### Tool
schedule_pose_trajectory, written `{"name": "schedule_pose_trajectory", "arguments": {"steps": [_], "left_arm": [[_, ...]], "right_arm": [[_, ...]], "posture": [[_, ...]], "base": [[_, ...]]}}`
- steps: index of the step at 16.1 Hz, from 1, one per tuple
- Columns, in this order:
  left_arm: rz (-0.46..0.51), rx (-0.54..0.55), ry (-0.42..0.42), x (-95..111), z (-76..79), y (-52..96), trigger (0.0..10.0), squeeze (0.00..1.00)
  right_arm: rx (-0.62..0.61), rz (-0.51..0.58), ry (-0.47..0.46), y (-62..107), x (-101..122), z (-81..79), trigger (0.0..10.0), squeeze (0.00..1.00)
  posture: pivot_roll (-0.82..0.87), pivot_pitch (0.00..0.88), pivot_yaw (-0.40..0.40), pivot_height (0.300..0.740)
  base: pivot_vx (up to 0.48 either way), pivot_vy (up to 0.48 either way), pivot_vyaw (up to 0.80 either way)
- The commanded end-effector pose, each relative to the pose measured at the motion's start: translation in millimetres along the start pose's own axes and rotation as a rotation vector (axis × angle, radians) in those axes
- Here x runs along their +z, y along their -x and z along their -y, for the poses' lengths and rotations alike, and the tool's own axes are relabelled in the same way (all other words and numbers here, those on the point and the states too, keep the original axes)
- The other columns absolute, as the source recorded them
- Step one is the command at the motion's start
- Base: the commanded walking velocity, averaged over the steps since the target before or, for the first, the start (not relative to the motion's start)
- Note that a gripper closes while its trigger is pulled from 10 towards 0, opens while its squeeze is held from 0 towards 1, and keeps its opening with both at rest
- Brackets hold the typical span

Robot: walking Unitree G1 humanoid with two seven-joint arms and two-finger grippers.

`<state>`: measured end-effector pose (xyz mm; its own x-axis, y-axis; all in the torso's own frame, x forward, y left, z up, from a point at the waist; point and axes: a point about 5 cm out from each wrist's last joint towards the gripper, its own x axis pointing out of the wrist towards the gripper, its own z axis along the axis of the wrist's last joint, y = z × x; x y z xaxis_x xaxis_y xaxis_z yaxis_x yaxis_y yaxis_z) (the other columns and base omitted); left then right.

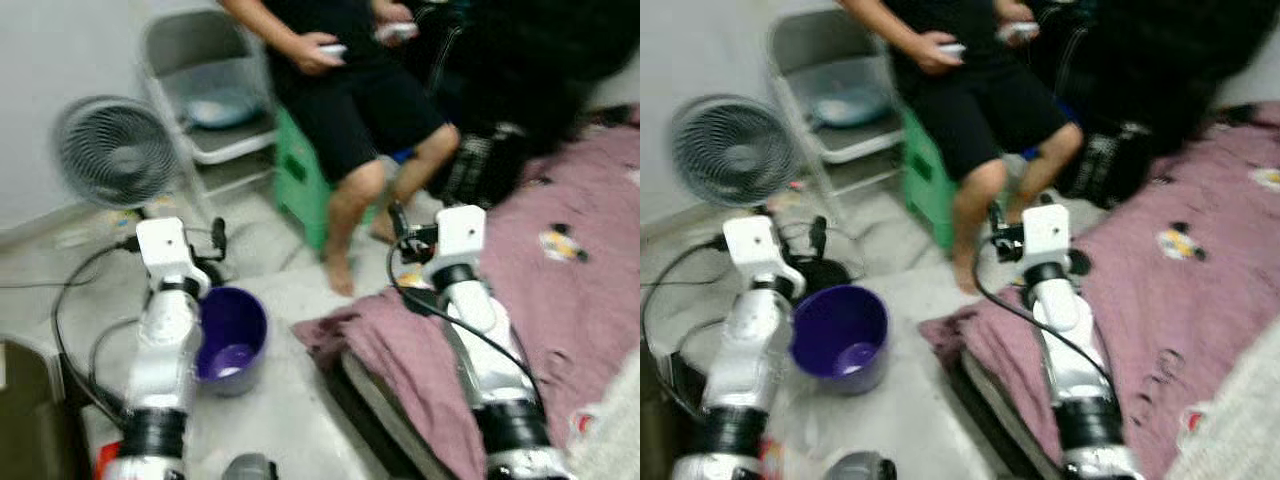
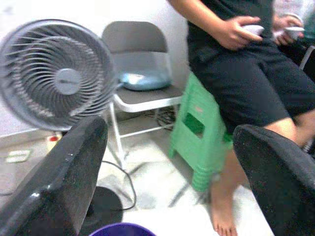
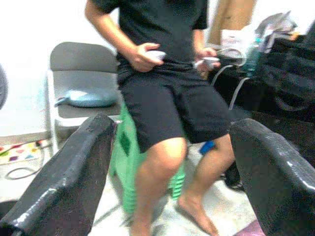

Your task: Clean up the room

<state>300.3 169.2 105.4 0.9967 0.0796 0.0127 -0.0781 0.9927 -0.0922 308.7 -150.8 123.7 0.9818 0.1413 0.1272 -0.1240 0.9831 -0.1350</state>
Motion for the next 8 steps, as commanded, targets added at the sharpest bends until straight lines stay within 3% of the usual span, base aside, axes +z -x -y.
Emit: {"name": "schedule_pose_trajectory", "arguments": {"steps": [1,4,8], "left_arm": [[0.015,0.003,-0.011,3.5,1.6,1.5,10.0,0.00],[0.016,0.030,-0.013,2.4,-3.3,6.9,10.0,0.00],[0.013,0.013,-0.011,2.7,0.8,5.2,10.0,0.00]], "right_arm": [[0.009,-0.008,-0.016,-2.2,-0.7,-0.3,10.0,0.00],[0.056,0.001,-0.011,-8.0,1.3,-10.1,10.0,0.00],[0.058,0.010,-0.005,-6.1,1.5,-10.9,10.0,0.00]], "posture": [[0.02,0.000,-0.033,0.740],[0.04,0.000,-0.048,0.740],[0.02,0.000,-0.031,0.740]], "base": [[0.000,0.000,0.00],[0.000,0.000,0.00],[0.000,0.000,0.80]]}}
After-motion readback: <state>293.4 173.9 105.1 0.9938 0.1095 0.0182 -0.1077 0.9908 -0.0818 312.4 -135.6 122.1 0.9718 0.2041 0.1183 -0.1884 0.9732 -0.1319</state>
